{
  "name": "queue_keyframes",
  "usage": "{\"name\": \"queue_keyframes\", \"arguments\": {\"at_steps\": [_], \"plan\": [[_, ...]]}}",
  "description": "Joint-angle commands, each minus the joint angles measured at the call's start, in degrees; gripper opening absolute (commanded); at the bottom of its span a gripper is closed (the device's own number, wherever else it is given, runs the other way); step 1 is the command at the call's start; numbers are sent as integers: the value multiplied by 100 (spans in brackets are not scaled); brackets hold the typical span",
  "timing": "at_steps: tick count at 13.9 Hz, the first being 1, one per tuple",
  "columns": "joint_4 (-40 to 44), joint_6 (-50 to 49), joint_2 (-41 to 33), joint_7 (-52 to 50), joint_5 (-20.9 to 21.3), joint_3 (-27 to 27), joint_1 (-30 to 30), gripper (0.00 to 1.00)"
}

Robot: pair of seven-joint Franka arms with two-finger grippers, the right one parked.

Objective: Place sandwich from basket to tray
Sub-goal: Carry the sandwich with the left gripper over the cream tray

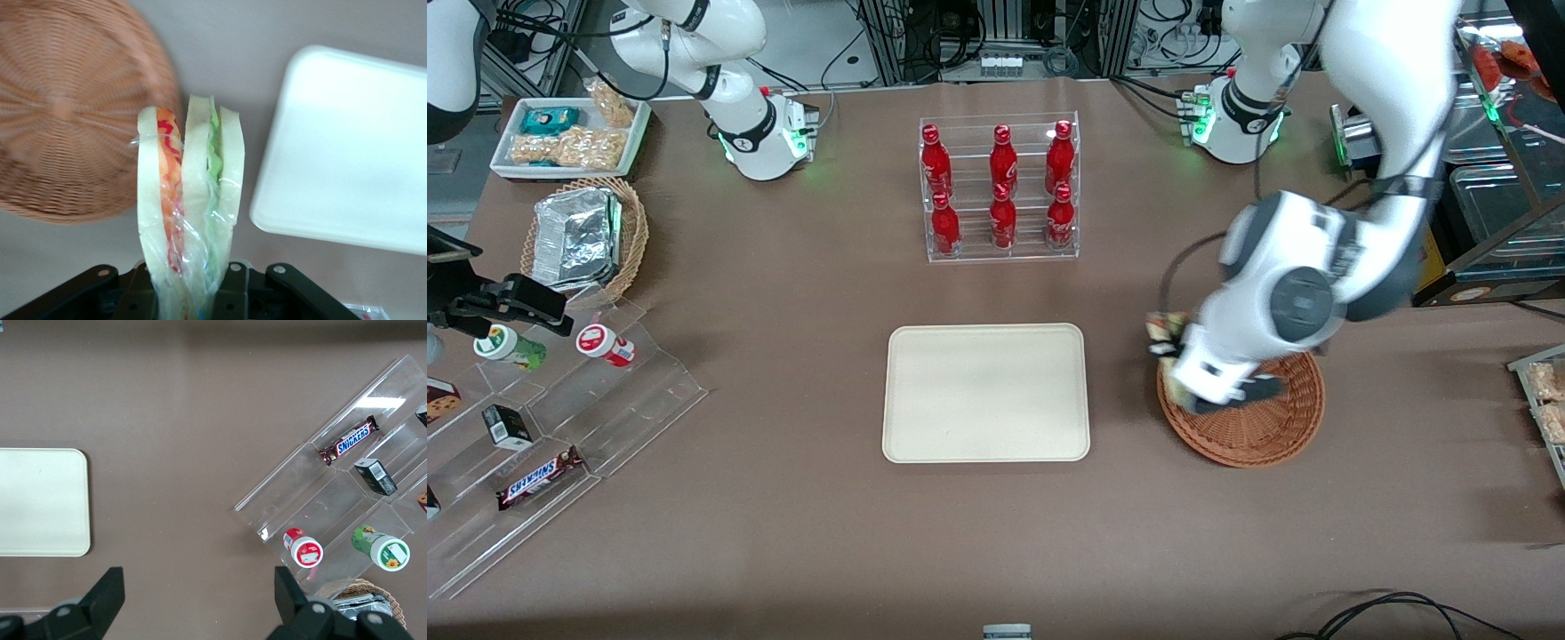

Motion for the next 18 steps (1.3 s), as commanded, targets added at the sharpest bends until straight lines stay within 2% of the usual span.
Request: {"name": "queue_keyframes", "arguments": {"at_steps": [1,3,8,9,12,18], "plan": [[699,-74,675,58,-39,6,-555,10],[805,22,878,67,-12,6,-916,12],[1217,1147,1765,-12,40,67,-1795,16],[1428,1148,1932,-12,101,76,-1874,18],[1955,1165,2451,-467,769,58,-1954,24],[2395,1876,3005,-1223,823,85,-2165,25]]}}
